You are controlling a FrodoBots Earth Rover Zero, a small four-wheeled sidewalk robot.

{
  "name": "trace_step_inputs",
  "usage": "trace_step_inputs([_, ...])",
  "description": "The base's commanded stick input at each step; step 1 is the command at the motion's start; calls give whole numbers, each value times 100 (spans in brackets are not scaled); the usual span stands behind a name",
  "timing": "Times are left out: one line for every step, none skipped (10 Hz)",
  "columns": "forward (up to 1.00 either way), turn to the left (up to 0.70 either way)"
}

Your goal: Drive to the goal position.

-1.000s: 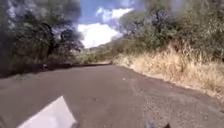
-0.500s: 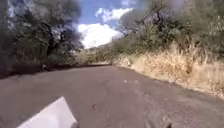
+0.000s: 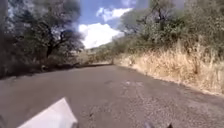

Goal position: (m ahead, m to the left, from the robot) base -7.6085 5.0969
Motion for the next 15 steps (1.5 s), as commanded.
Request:
trace_step_inputs([50,-50])
trace_step_inputs([50,-50])
trace_step_inputs([50,-2])
trace_step_inputs([50,0])
trace_step_inputs([50,-10])
trace_step_inputs([50,-50])
trace_step_inputs([50,-43])
trace_step_inputs([50,-20])
trace_step_inputs([50,0])
trace_step_inputs([50,0])
trace_step_inputs([50,0])
trace_step_inputs([50,0])
trace_step_inputs([50,0])
trace_step_inputs([50,0])
trace_step_inputs([50,0])
